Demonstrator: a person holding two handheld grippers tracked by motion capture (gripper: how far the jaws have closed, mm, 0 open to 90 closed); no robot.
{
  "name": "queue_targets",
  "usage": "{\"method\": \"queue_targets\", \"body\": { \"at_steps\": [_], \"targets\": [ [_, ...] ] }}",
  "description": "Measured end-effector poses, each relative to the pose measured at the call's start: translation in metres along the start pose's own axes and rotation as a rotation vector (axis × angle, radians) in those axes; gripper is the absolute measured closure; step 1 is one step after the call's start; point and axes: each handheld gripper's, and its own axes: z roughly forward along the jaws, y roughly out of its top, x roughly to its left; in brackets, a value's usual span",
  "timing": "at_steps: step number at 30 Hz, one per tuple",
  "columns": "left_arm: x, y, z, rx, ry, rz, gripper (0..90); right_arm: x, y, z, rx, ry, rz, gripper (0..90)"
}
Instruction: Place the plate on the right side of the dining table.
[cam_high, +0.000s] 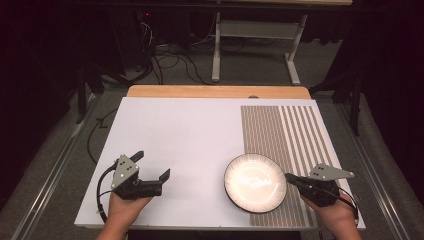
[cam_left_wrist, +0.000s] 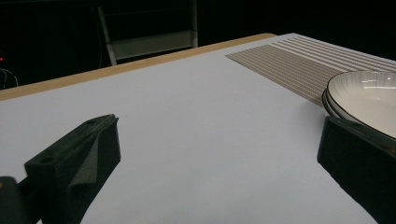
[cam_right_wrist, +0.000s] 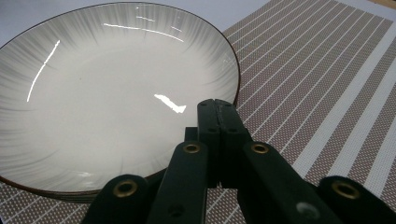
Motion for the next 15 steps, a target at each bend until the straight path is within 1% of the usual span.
{"method": "queue_targets", "body": {
  "at_steps": [4,8,9,10,13,15],
  "targets": [
    [-0.0001,0.0002,-0.0001,0.000,-0.001,0.005,0.0,0.0000,-0.0002,0.0007,0.003,-0.004,-0.001,90.0],
    [0.0002,0.0003,-0.0006,-0.002,0.000,0.001,0.0,0.0001,0.0000,0.0016,0.004,0.004,-0.002,90.0],
    [0.0004,0.0003,-0.0007,-0.002,0.000,0.001,0.0,0.0010,0.0003,0.0018,0.006,0.002,-0.001,90.0],
    [0.0004,0.0004,-0.0008,-0.002,0.000,0.000,0.0,0.0009,0.0005,0.0021,0.006,-0.001,-0.010,90.0],
    [0.0002,0.0005,-0.0008,-0.003,0.000,0.001,0.0,0.0009,0.0004,0.0020,0.005,-0.016,-0.004,90.0],
    [0.0002,0.0005,-0.0008,-0.003,0.000,0.001,0.0,0.0000,-0.0001,0.0021,0.007,-0.017,0.001,90.0]
  ]
}}
